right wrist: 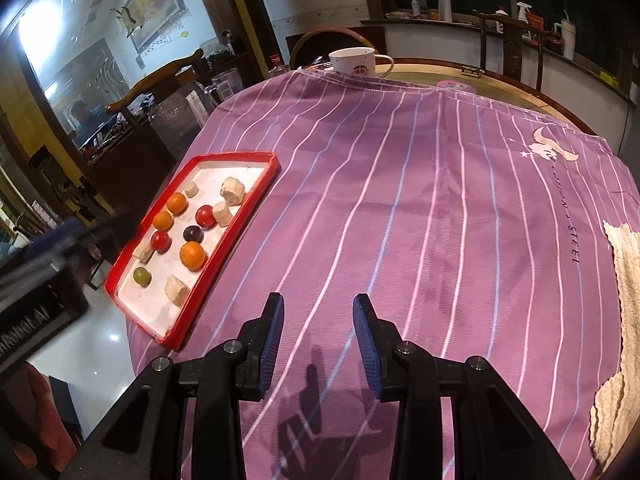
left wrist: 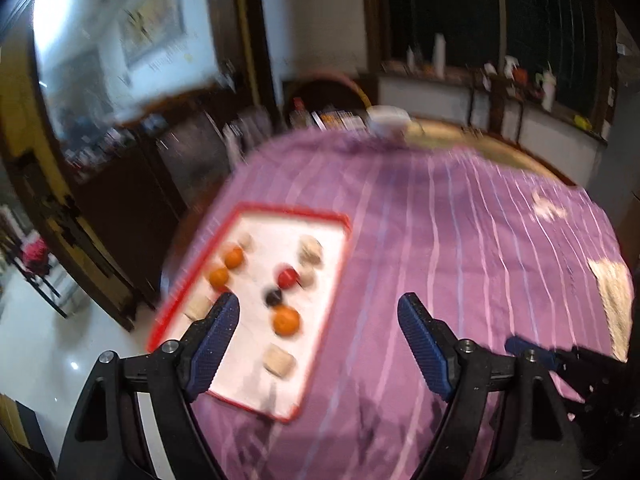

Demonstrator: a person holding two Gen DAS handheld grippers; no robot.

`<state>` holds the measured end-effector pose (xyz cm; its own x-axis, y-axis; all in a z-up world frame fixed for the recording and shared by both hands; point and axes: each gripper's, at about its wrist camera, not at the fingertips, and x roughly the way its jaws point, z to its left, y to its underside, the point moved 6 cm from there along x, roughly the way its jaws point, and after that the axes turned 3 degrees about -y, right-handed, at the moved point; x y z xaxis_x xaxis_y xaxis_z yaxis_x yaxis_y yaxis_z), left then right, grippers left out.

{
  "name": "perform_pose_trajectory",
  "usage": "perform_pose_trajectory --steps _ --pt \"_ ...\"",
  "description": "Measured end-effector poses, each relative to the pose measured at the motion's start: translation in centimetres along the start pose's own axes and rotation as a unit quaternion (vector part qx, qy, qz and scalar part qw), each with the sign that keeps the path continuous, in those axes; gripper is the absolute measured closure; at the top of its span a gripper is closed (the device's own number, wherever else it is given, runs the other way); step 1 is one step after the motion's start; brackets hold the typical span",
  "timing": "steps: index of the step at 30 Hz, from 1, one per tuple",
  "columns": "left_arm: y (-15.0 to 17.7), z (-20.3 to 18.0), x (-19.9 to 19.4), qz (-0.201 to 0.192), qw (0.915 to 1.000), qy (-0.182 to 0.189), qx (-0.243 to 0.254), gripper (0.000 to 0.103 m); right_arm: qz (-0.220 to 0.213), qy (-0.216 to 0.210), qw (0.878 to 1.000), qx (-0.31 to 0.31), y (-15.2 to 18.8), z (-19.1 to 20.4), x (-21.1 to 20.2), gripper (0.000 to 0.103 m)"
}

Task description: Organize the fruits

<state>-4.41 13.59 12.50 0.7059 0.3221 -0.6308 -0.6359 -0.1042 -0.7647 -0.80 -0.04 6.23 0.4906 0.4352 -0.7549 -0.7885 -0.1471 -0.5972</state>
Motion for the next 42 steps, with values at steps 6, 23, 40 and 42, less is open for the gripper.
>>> perform_pose_trajectory --steps 6,23,40,42 --pt "-2.2 3.4 -5.4 -0.139 0.9868 -0.079 -0.03 0.0 0.0 -0.013 1.0 -0.025 0.0 2.3 0.5 0.063" --pt "2.5 6.9 2.7 0.065 0.9962 -0.013 -0.057 0.0 0.025 -0.024 0.998 -0.055 0.6 6.4 3.1 0.063" --pt "6.8 10.5 8.6 0.168 0.9838 -0.023 -0.058 0.0 0.039 -0.006 0.997 -0.065 -0.9 9.3 7.6 0.063" --pt "6.9 10.8 9.2 0.175 0.9825 -0.018 -0.06 0.0 0.042 -0.005 0.997 -0.064 -1.0 9.6 8.0 0.063"
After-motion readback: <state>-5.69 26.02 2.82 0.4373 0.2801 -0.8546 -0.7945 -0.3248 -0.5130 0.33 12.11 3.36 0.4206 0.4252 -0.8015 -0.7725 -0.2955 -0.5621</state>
